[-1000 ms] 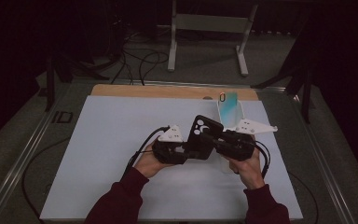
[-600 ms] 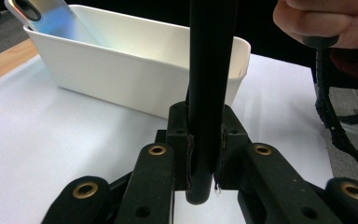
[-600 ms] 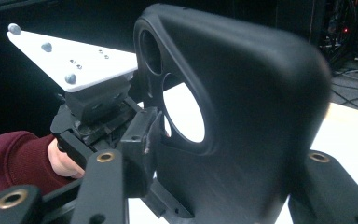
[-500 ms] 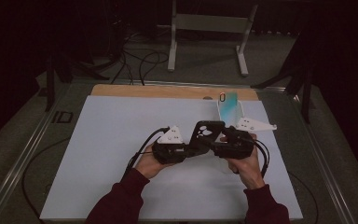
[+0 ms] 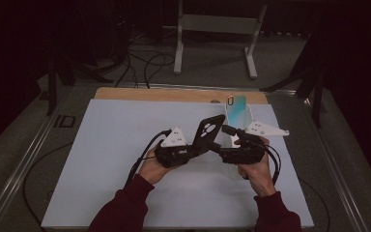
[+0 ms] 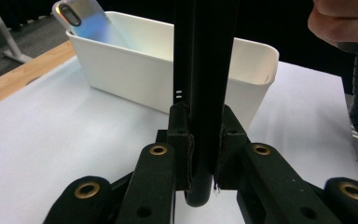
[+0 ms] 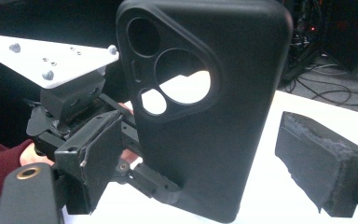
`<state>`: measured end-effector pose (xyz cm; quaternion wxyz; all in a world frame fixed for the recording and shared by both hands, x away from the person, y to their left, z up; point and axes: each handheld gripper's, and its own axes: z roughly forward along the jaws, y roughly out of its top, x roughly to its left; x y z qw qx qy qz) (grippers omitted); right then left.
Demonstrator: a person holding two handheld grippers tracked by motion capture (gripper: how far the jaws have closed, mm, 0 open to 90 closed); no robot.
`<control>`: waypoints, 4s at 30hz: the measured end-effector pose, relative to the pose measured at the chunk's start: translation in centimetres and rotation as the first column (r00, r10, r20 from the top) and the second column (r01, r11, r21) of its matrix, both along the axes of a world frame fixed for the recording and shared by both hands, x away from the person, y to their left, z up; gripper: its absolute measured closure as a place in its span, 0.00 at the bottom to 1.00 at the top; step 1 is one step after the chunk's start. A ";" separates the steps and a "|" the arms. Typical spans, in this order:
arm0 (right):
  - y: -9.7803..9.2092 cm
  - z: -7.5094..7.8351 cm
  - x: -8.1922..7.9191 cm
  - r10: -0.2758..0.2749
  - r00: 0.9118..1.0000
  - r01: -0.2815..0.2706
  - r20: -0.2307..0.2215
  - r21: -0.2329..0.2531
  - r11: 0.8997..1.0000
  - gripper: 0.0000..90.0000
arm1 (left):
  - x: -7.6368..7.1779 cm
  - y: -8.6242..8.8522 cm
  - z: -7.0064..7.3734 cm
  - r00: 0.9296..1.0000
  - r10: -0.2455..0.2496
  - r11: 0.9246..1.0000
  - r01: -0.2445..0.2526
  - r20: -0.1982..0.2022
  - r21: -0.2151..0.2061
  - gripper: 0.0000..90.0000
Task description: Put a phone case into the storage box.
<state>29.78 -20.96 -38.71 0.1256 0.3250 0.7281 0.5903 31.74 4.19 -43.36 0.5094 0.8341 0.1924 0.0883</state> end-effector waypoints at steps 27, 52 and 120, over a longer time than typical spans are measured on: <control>1.9 0.8 0.6 -0.108 0.994 0.109 0.026 -0.061 0.992 0.10 | -0.7 -0.8 -0.3 0.993 0.113 0.992 -0.114 0.022 0.054 0.89; 3.0 1.4 0.6 -0.172 0.985 0.174 0.033 -0.058 0.983 0.14 | -1.3 -1.9 -1.0 0.997 0.080 0.996 -0.080 0.006 0.051 0.89; 2.3 2.8 3.7 -0.254 0.963 0.261 0.090 -0.077 0.962 0.15 | -1.0 9.3 0.2 0.901 0.420 0.906 -0.424 0.107 0.012 0.00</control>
